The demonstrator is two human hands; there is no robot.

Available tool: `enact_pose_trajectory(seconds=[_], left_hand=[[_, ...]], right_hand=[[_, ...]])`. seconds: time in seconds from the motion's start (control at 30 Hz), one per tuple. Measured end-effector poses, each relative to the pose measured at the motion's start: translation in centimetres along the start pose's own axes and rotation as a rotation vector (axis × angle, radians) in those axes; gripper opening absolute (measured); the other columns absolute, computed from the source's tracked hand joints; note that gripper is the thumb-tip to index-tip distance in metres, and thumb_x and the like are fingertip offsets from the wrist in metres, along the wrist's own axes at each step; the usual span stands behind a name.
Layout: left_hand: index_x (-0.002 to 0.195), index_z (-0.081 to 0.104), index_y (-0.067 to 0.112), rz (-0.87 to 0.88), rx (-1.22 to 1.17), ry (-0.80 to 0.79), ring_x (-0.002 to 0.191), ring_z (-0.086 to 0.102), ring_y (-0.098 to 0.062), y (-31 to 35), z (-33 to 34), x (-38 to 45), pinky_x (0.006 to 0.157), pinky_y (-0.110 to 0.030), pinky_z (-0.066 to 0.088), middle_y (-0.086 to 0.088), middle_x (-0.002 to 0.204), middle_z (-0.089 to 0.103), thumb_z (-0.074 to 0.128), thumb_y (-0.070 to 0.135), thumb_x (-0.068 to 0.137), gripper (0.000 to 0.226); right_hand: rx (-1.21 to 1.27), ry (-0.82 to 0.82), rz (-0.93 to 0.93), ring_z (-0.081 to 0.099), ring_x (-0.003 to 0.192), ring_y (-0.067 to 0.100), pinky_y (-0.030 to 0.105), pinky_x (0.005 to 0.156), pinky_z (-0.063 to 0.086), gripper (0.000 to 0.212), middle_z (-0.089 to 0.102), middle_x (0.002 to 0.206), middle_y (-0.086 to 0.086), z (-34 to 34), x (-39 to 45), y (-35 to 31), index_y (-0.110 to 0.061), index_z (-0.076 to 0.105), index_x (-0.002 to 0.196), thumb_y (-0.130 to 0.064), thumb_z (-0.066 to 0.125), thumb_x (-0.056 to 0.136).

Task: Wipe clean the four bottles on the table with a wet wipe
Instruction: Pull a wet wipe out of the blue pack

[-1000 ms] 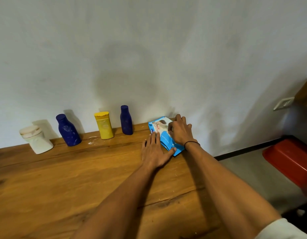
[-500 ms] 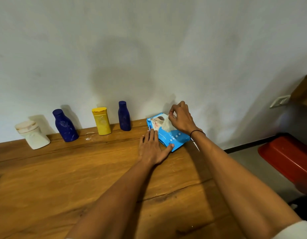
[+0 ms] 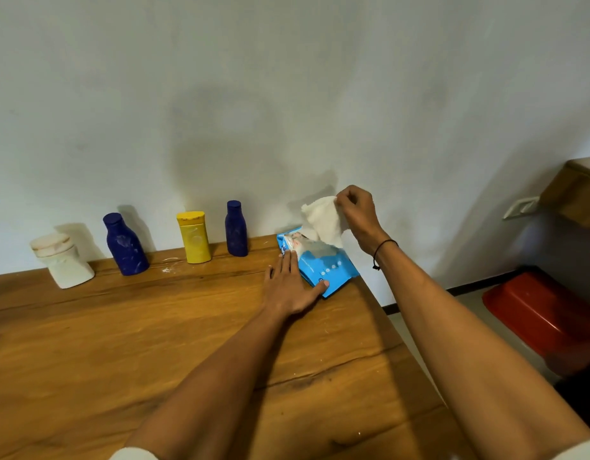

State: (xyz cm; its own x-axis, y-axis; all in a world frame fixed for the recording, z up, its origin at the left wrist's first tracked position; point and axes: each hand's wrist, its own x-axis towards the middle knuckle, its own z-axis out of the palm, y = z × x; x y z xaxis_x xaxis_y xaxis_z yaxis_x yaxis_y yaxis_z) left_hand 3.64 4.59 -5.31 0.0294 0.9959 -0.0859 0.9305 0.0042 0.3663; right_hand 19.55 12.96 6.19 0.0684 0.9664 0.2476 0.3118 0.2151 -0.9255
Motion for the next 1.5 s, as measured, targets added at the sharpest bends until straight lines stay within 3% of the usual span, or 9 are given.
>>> enact_pose_trajectory(seconds=[0.13, 0.23, 0.37, 0.5, 0.83, 1.0, 1.1, 1.33, 1.5], left_hand=[[0.164, 0.020, 0.017, 0.101, -0.316, 0.091, 0.157, 0.024, -0.029, 1.2, -2.6, -1.1, 0.126, -0.053, 0.028, -0.008, 0.172, 0.022, 0.057, 0.074, 0.091, 0.100], [0.148, 0.043, 0.022, 0.040, -0.904, 0.083, 0.131, 0.056, -0.019, 1.7, -5.0, -1.9, 0.095, -0.033, 0.058, -0.004, 0.153, 0.050, 0.074, 0.035, 0.096, 0.063], [0.142, 0.049, 0.018, -0.042, -1.413, -0.003, 0.121, 0.064, -0.023, 0.1, -7.1, -3.9, 0.093, -0.038, 0.062, -0.009, 0.143, 0.059, 0.067, 0.002, 0.093, 0.054], [0.134, 0.059, 0.021, -0.139, -1.636, 0.026, 0.112, 0.072, -0.026, -2.2, -7.8, -5.9, 0.085, -0.046, 0.064, -0.007, 0.124, 0.073, 0.074, 0.013, 0.093, 0.044], [0.121, 0.064, 0.026, -0.254, -1.424, 0.270, 0.105, 0.074, -0.027, -6.8, -9.2, -9.1, 0.088, -0.050, 0.064, -0.007, 0.118, 0.073, 0.081, 0.018, 0.091, 0.036], [0.135, 0.059, 0.021, -0.172, -1.220, 0.299, 0.114, 0.066, -0.023, -8.5, -9.8, -9.8, 0.090, -0.042, 0.063, -0.003, 0.126, 0.067, 0.075, 0.015, 0.095, 0.044], [0.119, 0.072, 0.017, -0.089, -1.056, 0.307, 0.110, 0.068, -0.019, -9.3, -9.7, -9.9, 0.089, -0.036, 0.060, 0.000, 0.116, 0.073, 0.077, 0.016, 0.093, 0.026], [0.104, 0.082, 0.020, 0.025, -1.115, 0.321, 0.110, 0.070, -0.017, -9.1, -9.5, -10.5, 0.074, -0.020, 0.059, -0.001, 0.116, 0.075, 0.075, 0.006, 0.093, 0.020], [0.095, 0.081, 0.006, 0.027, -1.398, 0.183, 0.126, 0.061, -0.027, -9.5, -9.9, -11.2, 0.093, -0.049, 0.061, 0.000, 0.129, 0.072, 0.058, -0.010, 0.089, 0.029]], right_hand=[[0.128, -0.045, 0.126, 0.053, 0.078, 0.021, 0.029, 0.062, 0.042, 0.021, 0.056, 0.081, 0.006, 0.6, -1.8, -0.5, -0.015, 0.055, 0.077, -0.010, 0.054, 0.098], [0.192, -0.080, 0.188, 0.059, 0.078, 0.022, 0.026, 0.057, 0.046, 0.023, 0.058, 0.083, 0.007, 1.3, -3.7, -0.5, -0.015, 0.057, 0.080, -0.011, 0.055, 0.102], [0.232, -0.116, 0.196, 0.063, 0.080, 0.029, 0.030, 0.060, 0.052, 0.018, 0.063, 0.088, 0.011, 2.6, -5.9, -0.8, -0.015, 0.060, 0.085, -0.013, 0.062, 0.103], [0.230, -0.140, 0.207, 0.072, 0.087, 0.032, 0.036, 0.065, 0.060, 0.013, 0.073, 0.096, 0.012, 4.7, -8.4, -1.1, -0.017, 0.065, 0.088, -0.018, 0.070, 0.100], [0.183, -0.412, 0.163, 0.069, 0.110, 0.017, 0.031, 0.086, 0.063, 0.047, 0.067, 0.126, -0.002, 9.2, -13.4, -2.6, -0.026, 0.060, 0.132, -0.034, 0.080, 0.090], [0.070, -0.389, 0.100, 0.069, 0.104, 0.019, 0.013, 0.069, 0.057, 0.024, 0.069, 0.106, -0.001, 9.7, -13.6, -3.4, -0.012, 0.066, 0.116, -0.019, 0.075, 0.095], [-0.108, -0.442, 0.001, 0.067, 0.094, 0.014, 0.006, 0.074, 0.054, 0.021, 0.069, 0.102, -0.001, 9.5, -13.4, -3.5, -0.006, 0.069, 0.115, -0.014, 0.075, 0.096], [-0.136, -0.414, -0.028, 0.066, 0.093, 0.010, 0.012, 0.072, 0.054, 0.018, 0.067, 0.103, -0.005, 10.7, -13.1, -2.5, -0.021, 0.066, 0.109, -0.017, 0.076, 0.095], [0.082, -0.322, 0.043, 0.072, 0.100, 0.023, 0.036, 0.090, 0.063, 0.011, 0.075, 0.107, 0.010, 10.8, -12.9, -1.2, -0.007, 0.073, 0.107, -0.009, 0.073, 0.096]])
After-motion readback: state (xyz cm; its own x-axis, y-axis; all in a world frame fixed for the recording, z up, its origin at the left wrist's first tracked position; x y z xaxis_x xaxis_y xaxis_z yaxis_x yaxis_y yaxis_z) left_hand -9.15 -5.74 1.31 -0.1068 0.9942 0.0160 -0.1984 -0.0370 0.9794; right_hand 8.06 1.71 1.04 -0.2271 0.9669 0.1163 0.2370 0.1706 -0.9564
